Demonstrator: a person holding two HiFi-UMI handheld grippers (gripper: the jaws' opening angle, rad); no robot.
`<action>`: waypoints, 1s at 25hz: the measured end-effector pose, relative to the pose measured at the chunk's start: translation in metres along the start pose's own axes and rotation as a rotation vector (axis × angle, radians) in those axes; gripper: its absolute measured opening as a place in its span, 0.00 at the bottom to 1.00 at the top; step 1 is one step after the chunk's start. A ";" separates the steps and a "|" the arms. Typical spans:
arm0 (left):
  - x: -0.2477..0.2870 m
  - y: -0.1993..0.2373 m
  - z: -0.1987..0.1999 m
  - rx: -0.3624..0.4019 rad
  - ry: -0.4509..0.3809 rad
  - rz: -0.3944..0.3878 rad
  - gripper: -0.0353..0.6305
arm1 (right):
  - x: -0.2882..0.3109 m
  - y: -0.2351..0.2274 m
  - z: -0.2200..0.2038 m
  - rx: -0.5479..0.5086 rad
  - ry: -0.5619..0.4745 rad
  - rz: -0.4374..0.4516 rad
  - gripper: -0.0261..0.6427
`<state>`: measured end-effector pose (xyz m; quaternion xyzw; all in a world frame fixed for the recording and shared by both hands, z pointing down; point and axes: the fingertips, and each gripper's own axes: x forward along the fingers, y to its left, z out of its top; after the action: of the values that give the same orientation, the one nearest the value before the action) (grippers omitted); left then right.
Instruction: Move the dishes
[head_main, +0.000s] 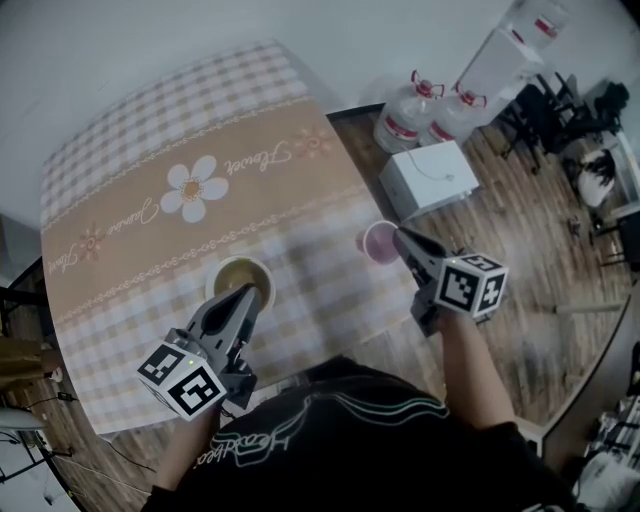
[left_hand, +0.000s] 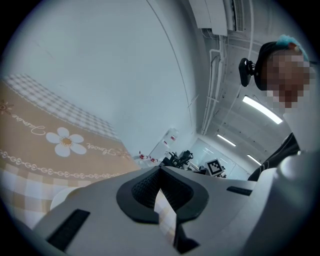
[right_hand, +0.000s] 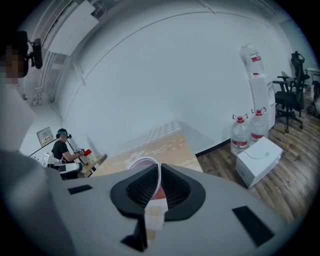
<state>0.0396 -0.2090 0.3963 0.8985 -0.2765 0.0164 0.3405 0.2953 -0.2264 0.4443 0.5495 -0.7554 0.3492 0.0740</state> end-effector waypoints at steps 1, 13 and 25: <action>0.003 0.000 -0.001 -0.001 0.004 -0.001 0.04 | 0.001 -0.004 -0.003 0.006 0.006 -0.005 0.09; 0.023 -0.001 -0.012 -0.008 0.050 -0.006 0.04 | 0.017 -0.048 -0.045 0.020 0.124 -0.086 0.09; 0.013 0.008 -0.013 -0.012 0.055 0.041 0.04 | 0.031 -0.065 -0.054 0.071 0.134 -0.122 0.09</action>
<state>0.0481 -0.2122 0.4140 0.8898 -0.2854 0.0466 0.3530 0.3262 -0.2273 0.5292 0.5722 -0.7011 0.4065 0.1258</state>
